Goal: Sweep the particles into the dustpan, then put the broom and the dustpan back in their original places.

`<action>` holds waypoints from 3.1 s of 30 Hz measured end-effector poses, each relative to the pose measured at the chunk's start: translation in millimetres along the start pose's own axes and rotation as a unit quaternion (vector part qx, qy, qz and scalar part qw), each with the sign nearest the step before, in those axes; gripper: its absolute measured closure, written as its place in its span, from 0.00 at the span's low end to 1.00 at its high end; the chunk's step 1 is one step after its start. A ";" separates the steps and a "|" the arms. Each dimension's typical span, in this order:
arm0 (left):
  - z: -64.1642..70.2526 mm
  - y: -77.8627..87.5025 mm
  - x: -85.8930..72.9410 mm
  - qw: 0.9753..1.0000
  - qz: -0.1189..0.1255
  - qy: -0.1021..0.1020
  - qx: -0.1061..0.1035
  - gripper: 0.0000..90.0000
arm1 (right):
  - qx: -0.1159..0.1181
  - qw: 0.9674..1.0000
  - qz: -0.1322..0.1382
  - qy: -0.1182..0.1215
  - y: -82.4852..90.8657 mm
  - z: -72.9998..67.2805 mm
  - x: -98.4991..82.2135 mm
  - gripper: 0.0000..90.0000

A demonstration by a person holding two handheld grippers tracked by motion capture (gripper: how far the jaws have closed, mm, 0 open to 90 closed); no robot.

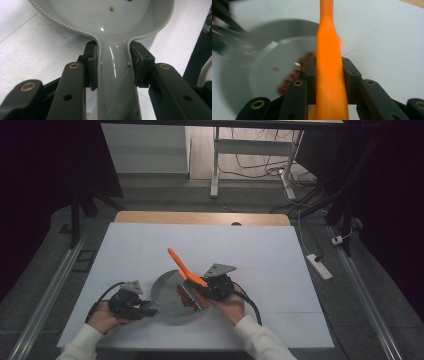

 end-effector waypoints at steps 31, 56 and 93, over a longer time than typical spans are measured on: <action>3.7 -6.0 4.0 0.999 0.035 -0.002 0.025 0.68 | -0.065 0.996 0.055 -0.029 54.4 46.8 10.1 0.78; 0.8 5.0 11.8 0.993 0.084 0.053 0.058 0.68 | -0.069 0.996 0.048 -0.024 85.8 54.5 2.2 0.78; -3.1 14.2 6.7 0.981 0.107 0.128 0.096 0.68 | -0.074 0.996 0.042 -0.041 134.0 52.4 -39.8 0.78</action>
Point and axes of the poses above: each handheld gripper's, and its own axes: y roughly backward along the jaws, x roughly out of its top, z roughly to its right, the point moved 9 cm from there along -y, roughly forward along the jaws, and after that the axes turned 10 degrees about x, right-handed, at the moved point
